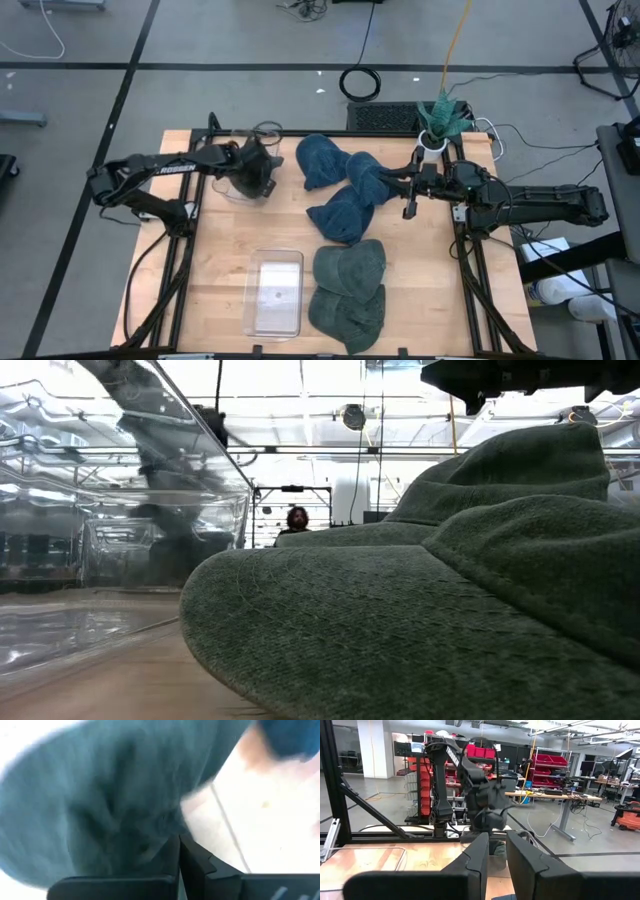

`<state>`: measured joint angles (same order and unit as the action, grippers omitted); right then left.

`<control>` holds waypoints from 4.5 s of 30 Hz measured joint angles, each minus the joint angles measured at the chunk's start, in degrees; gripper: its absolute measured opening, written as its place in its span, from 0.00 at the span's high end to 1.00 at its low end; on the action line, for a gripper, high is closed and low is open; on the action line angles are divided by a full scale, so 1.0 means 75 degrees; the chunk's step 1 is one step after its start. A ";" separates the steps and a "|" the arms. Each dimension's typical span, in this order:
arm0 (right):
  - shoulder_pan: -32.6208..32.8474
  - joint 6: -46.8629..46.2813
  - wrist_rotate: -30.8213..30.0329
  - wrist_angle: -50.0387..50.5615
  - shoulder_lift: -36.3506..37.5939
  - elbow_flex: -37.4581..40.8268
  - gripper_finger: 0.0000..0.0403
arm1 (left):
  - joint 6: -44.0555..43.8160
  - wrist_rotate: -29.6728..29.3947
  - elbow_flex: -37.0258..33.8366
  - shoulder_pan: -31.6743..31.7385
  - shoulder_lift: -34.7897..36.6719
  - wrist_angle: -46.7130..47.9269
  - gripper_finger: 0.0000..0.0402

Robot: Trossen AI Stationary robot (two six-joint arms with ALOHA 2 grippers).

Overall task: Pick & Place hat
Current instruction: Put the top green cap into the top transparent bin

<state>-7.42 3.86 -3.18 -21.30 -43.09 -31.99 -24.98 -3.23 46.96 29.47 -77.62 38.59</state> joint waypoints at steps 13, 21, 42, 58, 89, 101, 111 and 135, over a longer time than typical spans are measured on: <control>-0.0003 -0.0012 0.0001 0.0017 0.0000 0.0000 0.87 | 0.0488 -0.0800 0.0652 0.0490 -0.0280 -0.0784 0.99; -0.0003 -0.0015 0.0001 0.0017 0.0000 0.0000 0.87 | 0.0449 -0.0933 0.0507 0.0938 -0.1658 -0.1069 0.96; -0.0006 -0.0015 0.0014 0.0026 -0.0003 0.0000 0.87 | 0.1673 -0.0581 0.0965 0.0997 -0.0090 -0.1075 0.93; 0.2329 0.1391 0.1145 0.1305 -0.0121 0.0000 0.67 | 0.3771 0.0683 0.0965 -0.1231 0.3733 -0.2369 0.58; 0.7636 0.0675 -0.6988 0.3180 -0.4800 -0.0711 0.41 | 0.3646 0.0170 0.0965 -0.1456 0.4602 -0.2317 0.40; 0.8078 -0.0510 -0.6707 0.3043 -0.4632 -0.0650 0.41 | 0.3421 0.0170 0.0965 -0.1456 0.4599 -0.2311 0.40; 0.7451 -0.0042 -0.6642 0.2876 -0.5453 -0.0583 0.41 | 0.3287 0.0162 0.0963 -0.1450 0.4474 -0.2072 0.40; 0.5825 0.2862 -0.5576 0.1052 -0.4576 -0.0577 0.99 | 0.3309 0.0156 0.0958 -0.1448 0.4406 -0.2090 0.40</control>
<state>36.26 25.33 -45.01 -13.41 -77.41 -36.32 -0.16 -2.07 54.14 18.61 -44.58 22.92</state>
